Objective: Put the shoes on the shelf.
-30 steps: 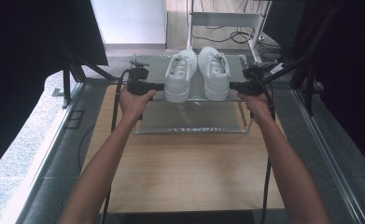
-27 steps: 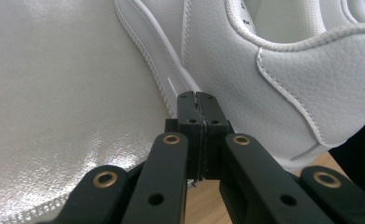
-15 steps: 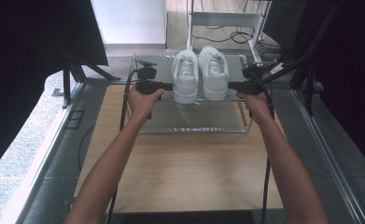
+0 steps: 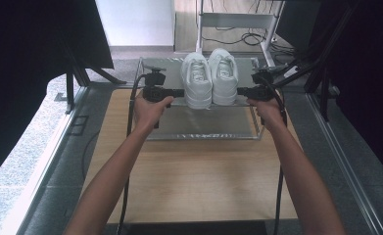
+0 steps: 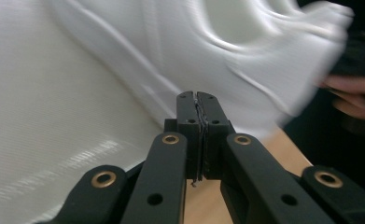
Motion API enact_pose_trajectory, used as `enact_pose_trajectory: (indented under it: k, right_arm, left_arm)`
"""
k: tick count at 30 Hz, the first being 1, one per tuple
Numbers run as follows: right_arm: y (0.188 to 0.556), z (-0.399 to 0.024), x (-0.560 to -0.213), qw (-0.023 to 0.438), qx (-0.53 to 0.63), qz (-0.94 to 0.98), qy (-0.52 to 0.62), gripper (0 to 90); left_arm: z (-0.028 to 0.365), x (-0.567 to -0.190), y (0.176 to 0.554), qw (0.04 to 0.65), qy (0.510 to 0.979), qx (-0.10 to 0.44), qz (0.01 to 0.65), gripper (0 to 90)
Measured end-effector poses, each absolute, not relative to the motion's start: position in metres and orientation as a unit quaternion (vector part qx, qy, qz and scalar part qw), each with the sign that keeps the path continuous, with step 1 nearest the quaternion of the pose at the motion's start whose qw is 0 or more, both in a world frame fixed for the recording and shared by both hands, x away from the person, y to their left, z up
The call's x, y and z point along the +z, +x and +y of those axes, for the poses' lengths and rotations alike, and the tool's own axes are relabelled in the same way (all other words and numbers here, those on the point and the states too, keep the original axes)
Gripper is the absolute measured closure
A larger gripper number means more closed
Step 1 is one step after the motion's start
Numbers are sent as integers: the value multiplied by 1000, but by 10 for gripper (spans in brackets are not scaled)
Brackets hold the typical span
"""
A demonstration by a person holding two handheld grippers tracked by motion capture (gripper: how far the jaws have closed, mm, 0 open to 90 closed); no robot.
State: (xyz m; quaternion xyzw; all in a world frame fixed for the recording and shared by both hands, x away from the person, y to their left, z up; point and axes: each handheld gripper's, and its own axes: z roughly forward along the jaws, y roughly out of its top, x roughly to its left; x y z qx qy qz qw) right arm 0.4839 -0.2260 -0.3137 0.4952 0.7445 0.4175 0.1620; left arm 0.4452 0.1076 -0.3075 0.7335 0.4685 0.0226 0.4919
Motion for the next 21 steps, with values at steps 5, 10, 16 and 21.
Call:
enact_pose_trajectory:
  k: [5,10,16,21]
  right_arm:
    - [484,-226,-314,161,418,744,496,900]
    - [484,-226,-314,156,420,738,505,900]
    - [486,-226,-313,154,417,741,504,900]
    - [486,-227,-313,152,417,740,505,900]
  left_arm:
    - [89,-307,433,475,762,23,438,895]
    - [85,-305,436,469,769,36,432,900]
    - [87,-306,437,475,764,37,435,900]
    - [90,-309,439,486,754,25,442,900]
